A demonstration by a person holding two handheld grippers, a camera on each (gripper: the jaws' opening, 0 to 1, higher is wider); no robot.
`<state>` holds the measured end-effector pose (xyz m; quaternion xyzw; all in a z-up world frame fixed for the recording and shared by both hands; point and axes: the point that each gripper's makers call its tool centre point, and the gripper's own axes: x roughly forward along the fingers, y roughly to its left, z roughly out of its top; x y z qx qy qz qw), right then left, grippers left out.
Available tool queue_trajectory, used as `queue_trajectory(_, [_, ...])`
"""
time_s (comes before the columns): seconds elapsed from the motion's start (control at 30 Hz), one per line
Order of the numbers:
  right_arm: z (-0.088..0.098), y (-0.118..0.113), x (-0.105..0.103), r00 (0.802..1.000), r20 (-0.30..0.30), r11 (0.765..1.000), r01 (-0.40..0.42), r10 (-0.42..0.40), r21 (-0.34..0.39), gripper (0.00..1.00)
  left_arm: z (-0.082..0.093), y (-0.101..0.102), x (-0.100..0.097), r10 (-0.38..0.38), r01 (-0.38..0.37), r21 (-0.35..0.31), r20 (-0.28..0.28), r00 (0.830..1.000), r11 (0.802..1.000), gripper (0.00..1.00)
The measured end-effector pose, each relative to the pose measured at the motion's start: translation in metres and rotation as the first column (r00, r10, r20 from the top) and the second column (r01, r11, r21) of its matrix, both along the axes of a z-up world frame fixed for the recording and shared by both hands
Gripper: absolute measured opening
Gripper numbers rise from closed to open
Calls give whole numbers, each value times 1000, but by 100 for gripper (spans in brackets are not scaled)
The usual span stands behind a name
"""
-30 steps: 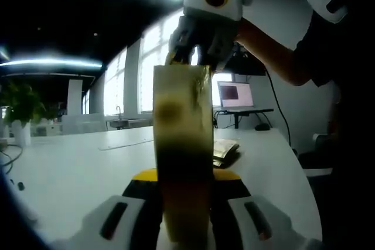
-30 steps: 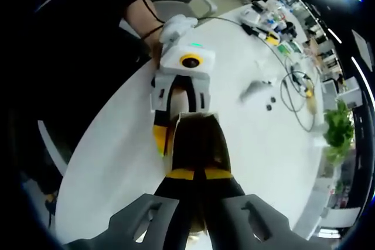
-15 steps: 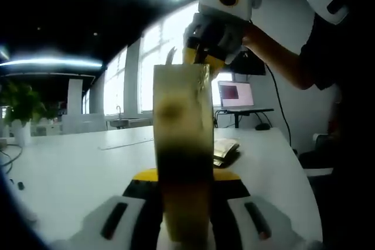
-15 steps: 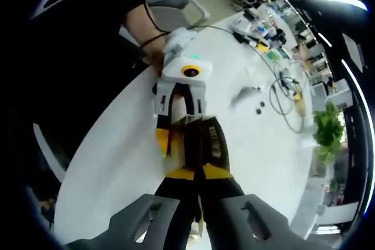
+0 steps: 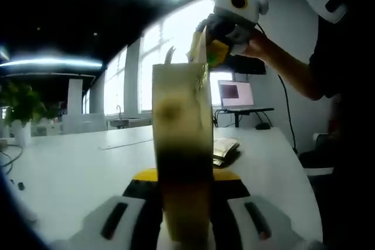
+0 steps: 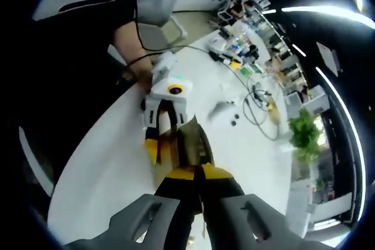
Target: Extract single mask from mask box in order stack masks on table
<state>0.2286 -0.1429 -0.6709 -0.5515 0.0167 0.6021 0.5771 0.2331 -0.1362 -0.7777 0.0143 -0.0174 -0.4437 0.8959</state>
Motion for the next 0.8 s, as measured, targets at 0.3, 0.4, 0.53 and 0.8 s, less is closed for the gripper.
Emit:
queue_trajectory(0.3, [17,0,3,997,31,984,63,-69,165,0,-1,1,0,1,-1,5,-2,1000,1000,32])
queue_trajectory(0.4, [21,-1,3,995,49,978,70,-81,197,0,-1,0,0,1,-1,5,-2,1000,1000,32])
queue_trajectory(0.53, [26,0,4,993,62,971,80,-96,225,0,-2,1,1,2,-2,7,-3,1000,1000,32])
queue_trajectory(0.8, [43,-3,8,985,102,951,107,-142,289,0,-2,1,1,2,-2,7,-2,1000,1000,32])
